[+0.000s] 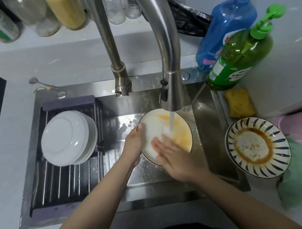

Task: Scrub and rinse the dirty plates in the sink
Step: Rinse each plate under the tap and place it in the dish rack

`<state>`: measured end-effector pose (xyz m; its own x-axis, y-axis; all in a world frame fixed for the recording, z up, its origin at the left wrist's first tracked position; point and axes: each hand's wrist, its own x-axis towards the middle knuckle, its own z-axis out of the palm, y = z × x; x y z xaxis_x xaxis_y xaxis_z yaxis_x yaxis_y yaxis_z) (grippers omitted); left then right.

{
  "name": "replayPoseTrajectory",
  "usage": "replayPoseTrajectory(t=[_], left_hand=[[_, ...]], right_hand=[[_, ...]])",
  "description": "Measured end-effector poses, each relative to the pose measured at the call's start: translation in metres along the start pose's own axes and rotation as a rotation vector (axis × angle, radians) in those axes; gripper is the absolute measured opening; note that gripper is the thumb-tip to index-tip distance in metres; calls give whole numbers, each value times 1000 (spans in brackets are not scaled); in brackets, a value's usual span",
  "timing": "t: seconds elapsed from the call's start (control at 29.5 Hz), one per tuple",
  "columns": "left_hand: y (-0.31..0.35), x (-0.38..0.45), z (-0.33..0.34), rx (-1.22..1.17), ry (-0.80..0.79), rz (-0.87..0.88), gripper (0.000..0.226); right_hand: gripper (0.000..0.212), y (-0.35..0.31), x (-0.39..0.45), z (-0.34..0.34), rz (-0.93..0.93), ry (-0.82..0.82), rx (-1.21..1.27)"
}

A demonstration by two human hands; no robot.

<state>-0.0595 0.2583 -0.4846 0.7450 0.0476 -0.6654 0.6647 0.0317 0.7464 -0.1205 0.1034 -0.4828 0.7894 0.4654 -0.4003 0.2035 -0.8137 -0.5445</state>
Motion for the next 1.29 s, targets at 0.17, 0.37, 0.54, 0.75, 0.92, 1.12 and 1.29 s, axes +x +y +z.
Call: replayPoseTrajectory(t=[0.17,0.37,0.54,0.75,0.92,1.12,1.29], left_hand=[[-1,-3,-2,-4,30,-39,39],[-18,-7,11,129,8,-119,48],[-16,-15,8,331,102,-9,50],[-3,-19,-5,357,131,-2,42],[0,-20,-7,410,107,37,50],[-2,-17,-14,424,89,-7,43],[-5,-14,-16,271,30,-62,47]], right_hand=[[93,16,-5,-1,45,12,-24],[53,-6,29,-1,-11,-62,78],[55,14,28,8,255,-37,89],[53,1,44,16,249,81,93],[60,-22,46,20,122,72,158],[56,-19,52,18,401,108,63],[50,-34,51,15,85,8,281]])
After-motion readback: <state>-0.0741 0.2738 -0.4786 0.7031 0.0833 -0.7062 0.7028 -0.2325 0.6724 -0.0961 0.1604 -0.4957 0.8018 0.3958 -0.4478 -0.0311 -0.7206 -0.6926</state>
